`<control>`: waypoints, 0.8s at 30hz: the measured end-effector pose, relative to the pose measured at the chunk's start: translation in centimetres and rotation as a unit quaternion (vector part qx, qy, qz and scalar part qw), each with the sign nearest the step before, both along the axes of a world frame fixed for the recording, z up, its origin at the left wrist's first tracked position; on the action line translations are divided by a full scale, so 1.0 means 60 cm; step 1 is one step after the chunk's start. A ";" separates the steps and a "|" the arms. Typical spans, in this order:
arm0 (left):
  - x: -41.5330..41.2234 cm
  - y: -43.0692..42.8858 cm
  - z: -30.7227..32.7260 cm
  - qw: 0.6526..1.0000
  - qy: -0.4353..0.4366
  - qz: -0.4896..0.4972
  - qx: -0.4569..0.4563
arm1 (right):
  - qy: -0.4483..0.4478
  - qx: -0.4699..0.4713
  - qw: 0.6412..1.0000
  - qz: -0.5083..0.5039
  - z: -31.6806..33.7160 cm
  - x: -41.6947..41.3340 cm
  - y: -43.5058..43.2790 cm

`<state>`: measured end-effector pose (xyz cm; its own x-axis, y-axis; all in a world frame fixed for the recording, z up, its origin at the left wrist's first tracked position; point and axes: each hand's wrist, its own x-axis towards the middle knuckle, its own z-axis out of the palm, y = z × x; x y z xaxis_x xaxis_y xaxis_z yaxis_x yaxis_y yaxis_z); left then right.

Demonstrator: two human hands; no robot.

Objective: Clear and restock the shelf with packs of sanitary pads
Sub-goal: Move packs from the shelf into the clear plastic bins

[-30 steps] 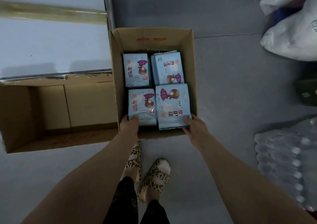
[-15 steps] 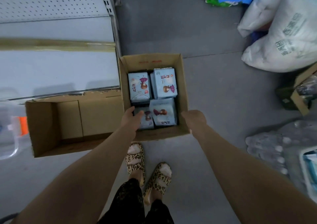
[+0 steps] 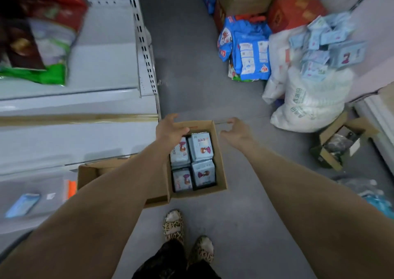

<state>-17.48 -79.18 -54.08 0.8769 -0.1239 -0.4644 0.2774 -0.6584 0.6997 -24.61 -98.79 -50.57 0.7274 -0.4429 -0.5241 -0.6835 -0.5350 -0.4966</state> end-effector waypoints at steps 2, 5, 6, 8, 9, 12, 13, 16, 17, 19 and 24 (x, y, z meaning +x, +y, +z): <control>0.001 0.009 0.074 0.999 -0.038 -0.010 -0.007 | -0.028 -0.024 0.998 0.042 0.068 0.003 0.006; -0.001 0.024 0.186 0.994 -0.109 -0.019 -0.014 | -0.069 -0.050 0.992 0.097 0.182 0.001 0.021; -0.003 0.030 0.225 0.991 -0.130 -0.023 -0.014 | -0.080 -0.067 0.988 0.115 0.220 -0.002 0.027; -0.014 0.041 0.307 0.984 -0.175 -0.027 -0.001 | -0.100 -0.112 0.976 0.155 0.298 -0.012 0.038; -0.021 0.048 0.348 0.980 -0.197 -0.026 0.004 | -0.114 -0.132 0.969 0.172 0.338 -0.017 0.044; -0.048 0.071 0.470 0.964 -0.264 -0.023 0.019 | -0.166 -0.172 0.949 0.208 0.456 -0.038 0.061; -0.055 0.080 0.508 0.958 -0.286 -0.020 0.026 | -0.185 -0.182 0.941 0.218 0.495 -0.043 0.067; -0.074 0.114 0.612 0.939 -0.343 -0.002 0.034 | -0.241 -0.199 0.918 0.243 0.607 -0.054 0.092; -0.081 0.126 0.643 0.933 -0.359 0.008 0.033 | -0.255 -0.204 0.911 0.253 0.640 -0.058 0.103; -0.098 0.151 0.697 0.921 -0.386 0.027 0.037 | -0.284 -0.215 0.893 0.277 0.698 -0.064 0.128; -0.119 0.217 0.791 0.903 -0.422 0.060 0.061 | -0.336 -0.207 0.861 0.320 0.788 -0.062 0.201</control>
